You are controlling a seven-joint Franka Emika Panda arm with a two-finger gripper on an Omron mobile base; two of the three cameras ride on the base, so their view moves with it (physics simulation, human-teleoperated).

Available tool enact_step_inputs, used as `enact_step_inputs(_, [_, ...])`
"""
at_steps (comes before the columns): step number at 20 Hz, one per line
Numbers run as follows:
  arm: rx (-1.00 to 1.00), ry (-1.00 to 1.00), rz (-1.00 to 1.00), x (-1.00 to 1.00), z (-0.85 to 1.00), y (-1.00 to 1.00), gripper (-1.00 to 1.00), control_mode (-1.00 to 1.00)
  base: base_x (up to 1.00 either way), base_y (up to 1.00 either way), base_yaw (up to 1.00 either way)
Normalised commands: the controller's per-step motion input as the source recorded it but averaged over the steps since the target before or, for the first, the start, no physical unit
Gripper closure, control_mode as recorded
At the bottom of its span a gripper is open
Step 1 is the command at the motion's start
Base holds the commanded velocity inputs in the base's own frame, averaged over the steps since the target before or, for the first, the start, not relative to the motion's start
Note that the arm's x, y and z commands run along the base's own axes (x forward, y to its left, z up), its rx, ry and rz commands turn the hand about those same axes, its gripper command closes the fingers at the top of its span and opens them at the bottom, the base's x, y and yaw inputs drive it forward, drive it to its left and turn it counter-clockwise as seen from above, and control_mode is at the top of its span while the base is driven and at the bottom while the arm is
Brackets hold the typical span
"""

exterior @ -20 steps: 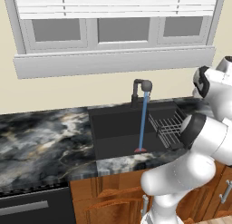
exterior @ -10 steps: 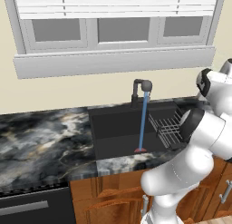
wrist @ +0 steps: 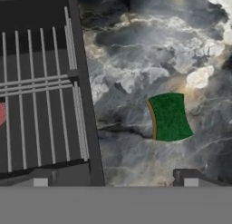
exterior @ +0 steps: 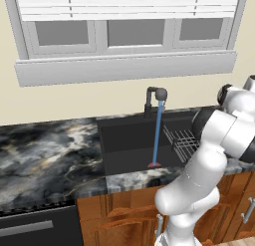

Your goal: Soak the sponge with water for a few seconds and then drop it inside the sink.

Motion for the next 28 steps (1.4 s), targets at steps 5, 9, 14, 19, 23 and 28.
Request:
enact_step_inputs(5, [0.00, 0.08, 0.02, 0.00, -0.34, -0.37, -1.00, -1.00, 0.00, 0.00, 0.00])
enact_step_inputs(9, [0.00, 0.09, 0.03, 0.00, -0.07, -0.36, -1.00, -1.00, 0.00, 0.00, 0.00])
enact_step_inputs(14, [0.00, 0.07, 0.05, 0.03, -0.02, -0.35, -1.00, -1.00, 0.00, 0.00, 0.00])
enact_step_inputs(19, [0.00, 0.01, 0.10, 0.21, -0.04, -0.33, -1.00, -1.00, 0.00, 0.00, 0.00])
enact_step_inputs(23, [0.01, 0.00, 0.13, 0.35, -0.07, -0.21, -1.00, -1.00, 0.00, 0.00, 0.00])
enact_step_inputs(28, [0.02, 0.00, 0.14, 0.29, -0.05, -0.13, -1.00, -1.00, 0.00, 0.00, 0.00])
